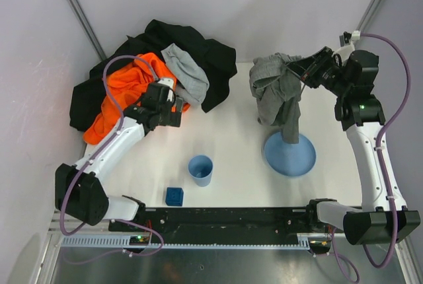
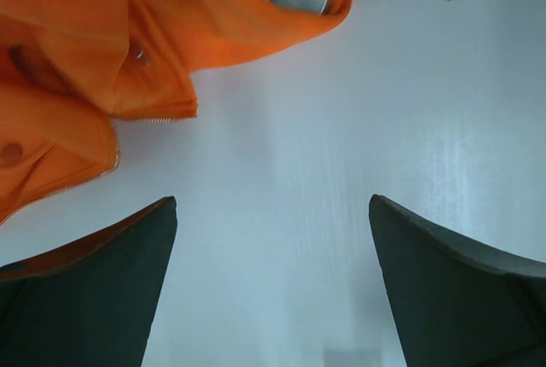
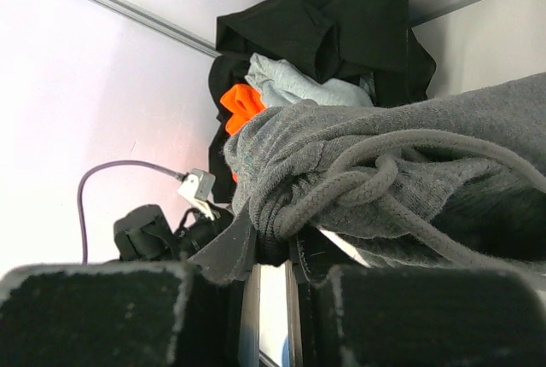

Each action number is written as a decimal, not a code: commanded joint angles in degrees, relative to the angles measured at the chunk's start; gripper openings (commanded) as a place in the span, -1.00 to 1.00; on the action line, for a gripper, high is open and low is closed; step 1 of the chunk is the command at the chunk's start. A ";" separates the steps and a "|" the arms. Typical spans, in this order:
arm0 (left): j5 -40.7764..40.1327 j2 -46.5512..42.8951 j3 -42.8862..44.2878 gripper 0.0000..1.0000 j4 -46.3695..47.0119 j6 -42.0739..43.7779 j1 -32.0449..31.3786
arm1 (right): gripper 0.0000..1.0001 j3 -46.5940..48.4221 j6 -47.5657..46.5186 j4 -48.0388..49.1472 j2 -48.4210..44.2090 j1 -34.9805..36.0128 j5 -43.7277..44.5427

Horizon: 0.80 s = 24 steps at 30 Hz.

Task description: Pick out a specific cloth from the pile

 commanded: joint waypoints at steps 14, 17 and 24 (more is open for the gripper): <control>-12.15 -1.27 -4.80 0.99 0.47 0.65 -3.16 | -1.00 19.39 -3.50 2.68 10.98 -1.18 -1.47; -12.45 -2.11 -5.36 0.99 0.80 0.65 -3.28 | -1.00 24.97 -4.06 1.64 13.88 -1.47 -1.54; -13.19 -2.62 -5.87 0.99 1.26 0.59 -3.39 | -1.00 33.49 -4.12 0.56 17.77 -5.65 -1.99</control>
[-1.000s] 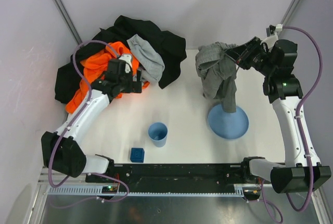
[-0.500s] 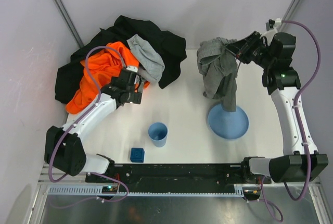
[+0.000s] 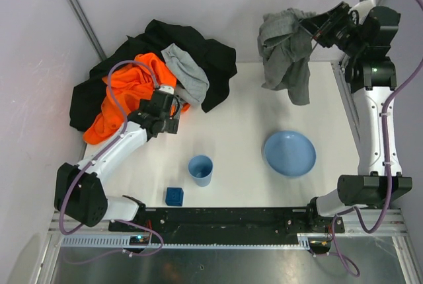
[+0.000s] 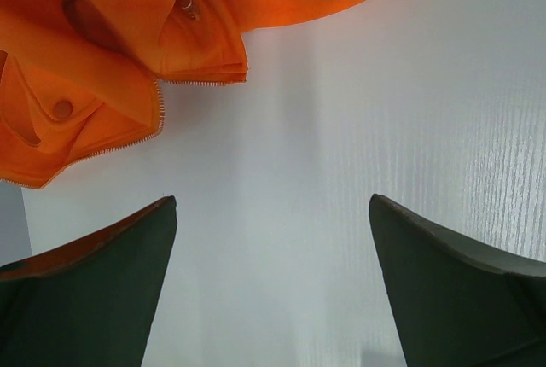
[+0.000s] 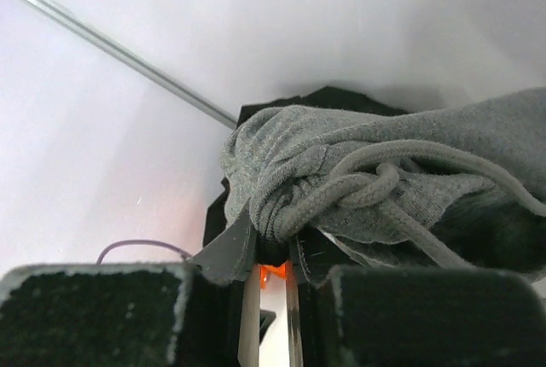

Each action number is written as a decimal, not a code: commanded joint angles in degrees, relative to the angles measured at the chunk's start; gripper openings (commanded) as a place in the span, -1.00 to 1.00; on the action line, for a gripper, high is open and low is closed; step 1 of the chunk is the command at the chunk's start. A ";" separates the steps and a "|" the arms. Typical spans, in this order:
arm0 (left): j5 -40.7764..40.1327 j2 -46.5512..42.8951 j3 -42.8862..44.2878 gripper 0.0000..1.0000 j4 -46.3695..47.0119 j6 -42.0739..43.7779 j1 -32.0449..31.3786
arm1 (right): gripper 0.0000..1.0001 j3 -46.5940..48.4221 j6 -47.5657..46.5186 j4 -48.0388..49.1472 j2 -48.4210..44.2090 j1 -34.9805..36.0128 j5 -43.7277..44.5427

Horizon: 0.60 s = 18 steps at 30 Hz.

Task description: Pick out a specific cloth from the pile

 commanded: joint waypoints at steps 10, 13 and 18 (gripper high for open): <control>-1.92 -2.53 -0.95 0.99 2.15 -0.37 -0.60 | -1.00 -1.68 -1.81 4.67 0.60 -9.13 -1.66; -1.79 -2.74 -1.11 0.99 2.24 -0.48 -0.56 | -1.00 -7.24 -2.12 6.45 0.70 -10.46 -2.16; -1.94 -2.72 -1.19 0.99 2.34 -0.51 -0.56 | -1.00 -16.64 -6.34 6.65 2.30 -11.05 0.72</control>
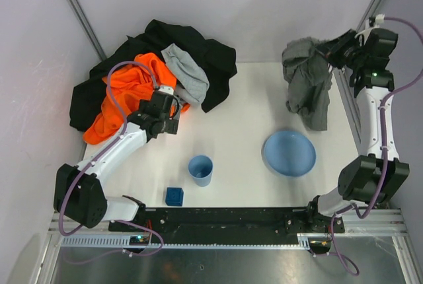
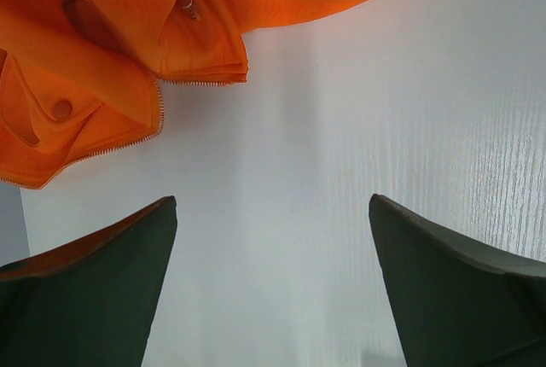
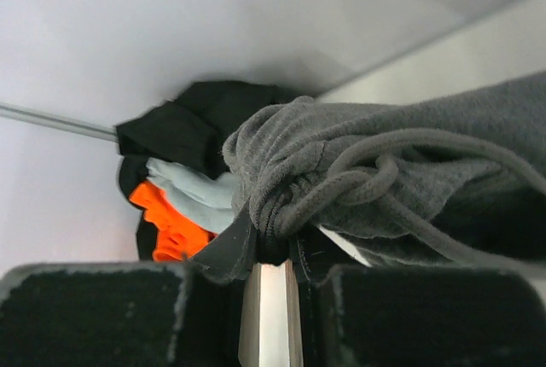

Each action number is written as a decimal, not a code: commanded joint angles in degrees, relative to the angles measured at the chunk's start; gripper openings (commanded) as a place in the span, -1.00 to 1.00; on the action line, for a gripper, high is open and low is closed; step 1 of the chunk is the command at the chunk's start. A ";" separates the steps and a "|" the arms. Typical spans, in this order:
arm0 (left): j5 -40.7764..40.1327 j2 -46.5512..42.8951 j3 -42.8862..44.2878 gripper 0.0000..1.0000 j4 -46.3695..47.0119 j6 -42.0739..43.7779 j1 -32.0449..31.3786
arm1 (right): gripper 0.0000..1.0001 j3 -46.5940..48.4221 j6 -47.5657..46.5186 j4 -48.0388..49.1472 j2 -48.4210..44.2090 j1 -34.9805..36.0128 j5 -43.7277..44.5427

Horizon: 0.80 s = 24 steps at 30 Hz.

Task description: Pick out a specific cloth from the pile

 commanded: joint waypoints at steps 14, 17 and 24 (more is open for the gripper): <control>-1.96 -1.80 -0.45 0.99 1.83 -0.64 -0.49 | -1.00 -24.10 -8.91 3.87 8.60 -0.17 6.28; -1.90 -1.78 -0.47 0.99 1.81 -0.64 -0.52 | -1.00 -26.45 -9.23 3.47 11.10 -0.16 7.21; -1.74 -1.84 -0.53 0.99 1.85 -0.64 -0.58 | -1.00 -28.52 -9.74 2.62 18.63 -0.12 8.83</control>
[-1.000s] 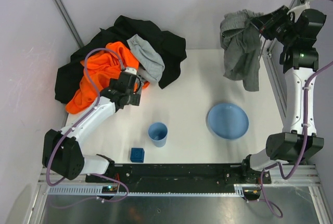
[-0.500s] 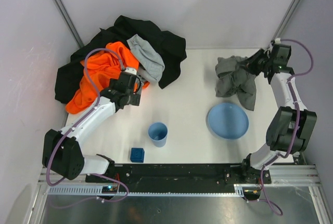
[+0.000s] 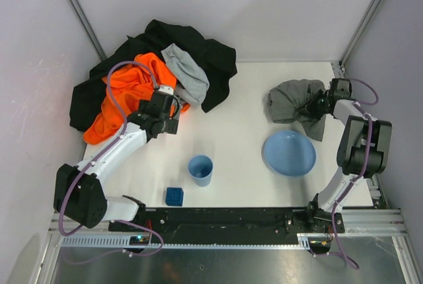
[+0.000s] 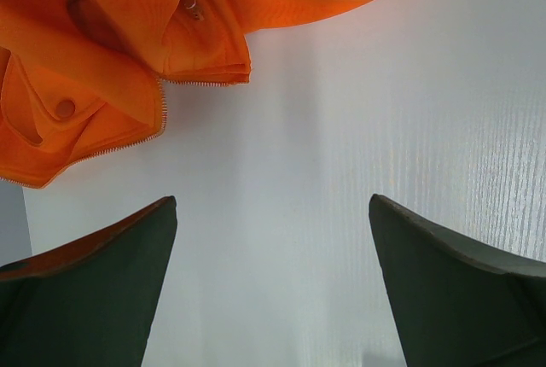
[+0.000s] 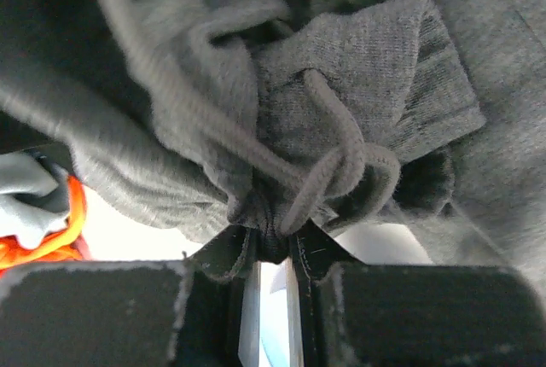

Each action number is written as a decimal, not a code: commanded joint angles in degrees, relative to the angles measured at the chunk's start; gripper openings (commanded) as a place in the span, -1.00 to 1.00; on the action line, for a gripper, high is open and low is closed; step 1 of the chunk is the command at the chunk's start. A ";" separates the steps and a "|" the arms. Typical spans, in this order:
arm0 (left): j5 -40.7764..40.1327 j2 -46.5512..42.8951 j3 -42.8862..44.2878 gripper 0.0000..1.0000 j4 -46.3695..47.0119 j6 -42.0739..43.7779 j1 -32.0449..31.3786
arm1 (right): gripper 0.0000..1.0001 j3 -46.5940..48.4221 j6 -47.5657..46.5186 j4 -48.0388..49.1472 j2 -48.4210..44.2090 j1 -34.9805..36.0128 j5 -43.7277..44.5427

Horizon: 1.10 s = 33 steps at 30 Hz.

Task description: Pick out a specific cloth from the pile

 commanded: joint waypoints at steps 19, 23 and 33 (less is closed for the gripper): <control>-1.57 -2.10 -0.85 0.99 1.84 -0.67 -0.53 | -0.64 -0.80 -6.10 -2.57 1.10 1.85 5.64; -1.60 -2.20 -0.87 0.99 1.87 -0.69 -0.53 | -0.16 -0.76 -7.19 -4.43 -3.84 2.49 6.48; -1.57 -2.92 -1.13 0.99 1.86 -0.71 -0.53 | 0.72 -0.97 -8.91 -11.07 -17.01 6.22 9.54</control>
